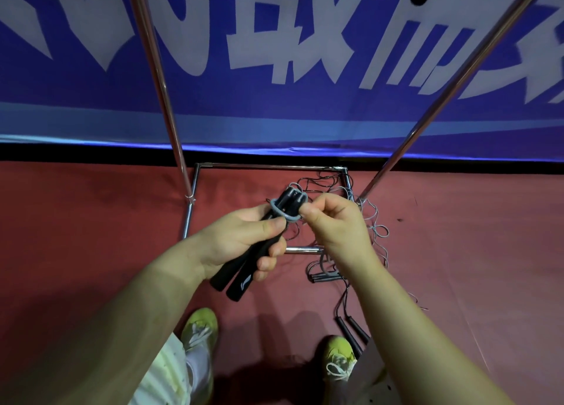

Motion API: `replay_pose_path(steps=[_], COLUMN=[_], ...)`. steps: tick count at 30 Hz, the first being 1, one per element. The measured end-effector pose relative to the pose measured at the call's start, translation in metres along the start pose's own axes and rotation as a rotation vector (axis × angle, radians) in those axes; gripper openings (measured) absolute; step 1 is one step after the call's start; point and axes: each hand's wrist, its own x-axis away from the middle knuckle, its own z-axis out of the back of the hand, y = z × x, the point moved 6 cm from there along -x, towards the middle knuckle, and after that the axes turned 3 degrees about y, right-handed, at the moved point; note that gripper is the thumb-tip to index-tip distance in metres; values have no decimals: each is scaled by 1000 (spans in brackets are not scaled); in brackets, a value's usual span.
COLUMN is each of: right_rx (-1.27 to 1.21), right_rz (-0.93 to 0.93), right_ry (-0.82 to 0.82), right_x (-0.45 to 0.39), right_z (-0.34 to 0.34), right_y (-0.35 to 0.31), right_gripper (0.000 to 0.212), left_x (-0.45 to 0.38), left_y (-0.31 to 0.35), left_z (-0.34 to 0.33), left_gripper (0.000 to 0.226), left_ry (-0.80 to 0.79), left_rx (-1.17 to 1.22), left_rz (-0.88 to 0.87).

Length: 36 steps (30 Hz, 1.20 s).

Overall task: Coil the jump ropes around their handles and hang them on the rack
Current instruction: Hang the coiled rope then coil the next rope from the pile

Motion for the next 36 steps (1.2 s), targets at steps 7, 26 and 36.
replay_pose_path(steps=[7,26,36], right_rx=[188,1118,492], right_rz=[-61,48,-87], right_ry=[139,-330,-379], right_x=[6,36,16], right_z=[0,1,26], right_y=[5,-34,-31], right_gripper=[53,23,11], left_x=[-7,-22,-16], left_y=[2,-9,-42], left_z=[2,51,-11], left_gripper=[40,34,26], left_ry=[213,510,-48], left_rx=[-167,-533,-946], left_rz=[-62,31,264])
